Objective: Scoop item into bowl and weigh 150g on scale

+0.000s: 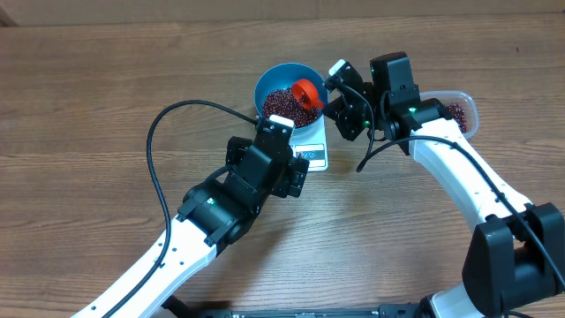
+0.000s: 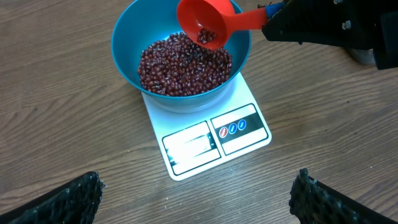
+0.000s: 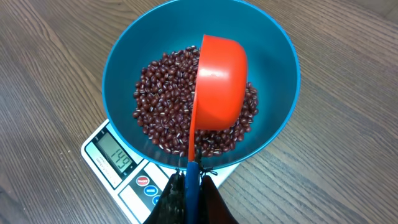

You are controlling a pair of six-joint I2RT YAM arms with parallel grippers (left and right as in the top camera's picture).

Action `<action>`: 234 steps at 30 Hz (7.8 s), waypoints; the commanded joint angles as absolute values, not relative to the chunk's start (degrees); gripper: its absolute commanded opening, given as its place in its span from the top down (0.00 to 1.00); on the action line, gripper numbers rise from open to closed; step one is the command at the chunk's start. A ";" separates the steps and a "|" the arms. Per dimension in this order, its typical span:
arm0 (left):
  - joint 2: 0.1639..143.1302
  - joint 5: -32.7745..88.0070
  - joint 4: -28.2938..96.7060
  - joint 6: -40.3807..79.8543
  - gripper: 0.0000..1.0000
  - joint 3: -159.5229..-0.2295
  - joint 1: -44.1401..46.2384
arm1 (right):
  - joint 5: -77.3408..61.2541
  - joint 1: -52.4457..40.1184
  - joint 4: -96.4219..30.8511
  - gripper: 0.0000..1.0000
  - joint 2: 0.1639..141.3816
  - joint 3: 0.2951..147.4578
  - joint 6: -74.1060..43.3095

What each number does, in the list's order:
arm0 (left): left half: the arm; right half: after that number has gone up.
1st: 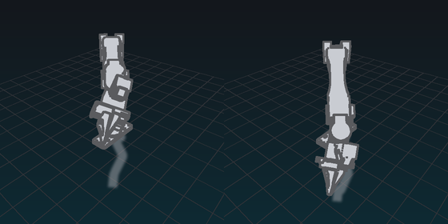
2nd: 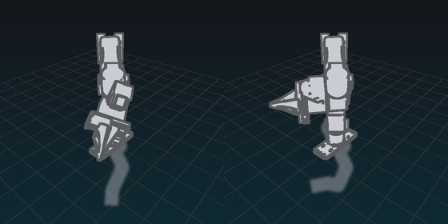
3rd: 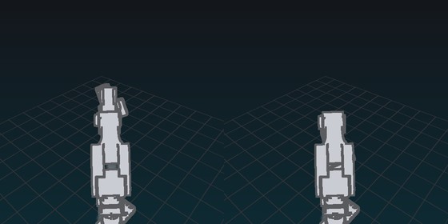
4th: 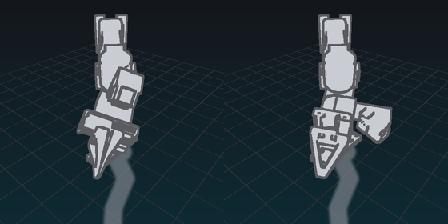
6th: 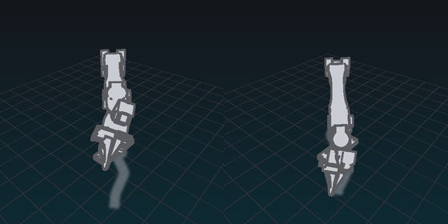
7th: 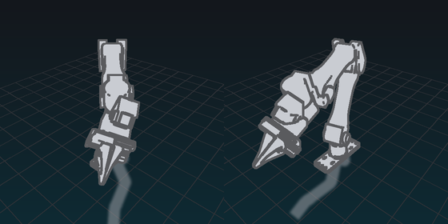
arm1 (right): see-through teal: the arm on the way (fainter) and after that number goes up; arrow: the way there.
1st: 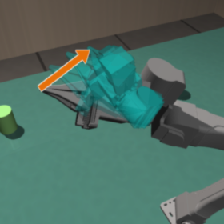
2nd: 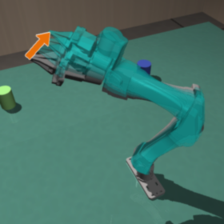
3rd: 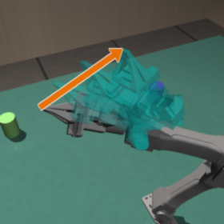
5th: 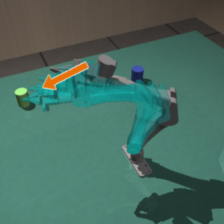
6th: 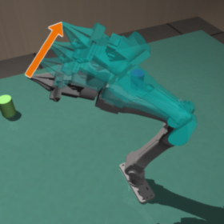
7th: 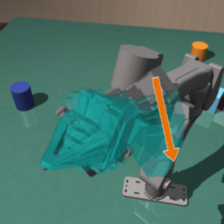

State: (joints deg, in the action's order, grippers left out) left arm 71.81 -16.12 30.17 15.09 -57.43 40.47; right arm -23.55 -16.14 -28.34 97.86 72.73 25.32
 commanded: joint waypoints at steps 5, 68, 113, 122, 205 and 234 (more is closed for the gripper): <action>72.38 -16.91 30.09 15.88 0.01 -57.04 40.51 | -23.16 -16.01 -27.97 0.96 96.40 73.89 25.15; 72.38 -16.91 30.17 15.88 0.01 -57.04 40.51 | -20.97 -15.35 -27.18 0.96 96.40 73.89 22.41; 72.38 -16.91 30.15 15.88 0.00 -57.04 40.51 | -22.11 -15.35 -27.53 0.96 96.44 73.89 22.26; 72.38 -16.91 30.15 15.88 0.00 -57.04 40.51 | -22.11 -15.35 -27.46 0.96 96.42 73.91 20.88; 72.38 -16.91 30.15 15.88 0.00 -57.04 40.51 | 19.38 1.58 -49.82 0.96 81.03 73.84 15.66; 72.38 -16.91 30.17 15.86 0.01 -57.04 40.51 | -8.67 10.57 -50.30 0.68 95.44 71.94 -21.65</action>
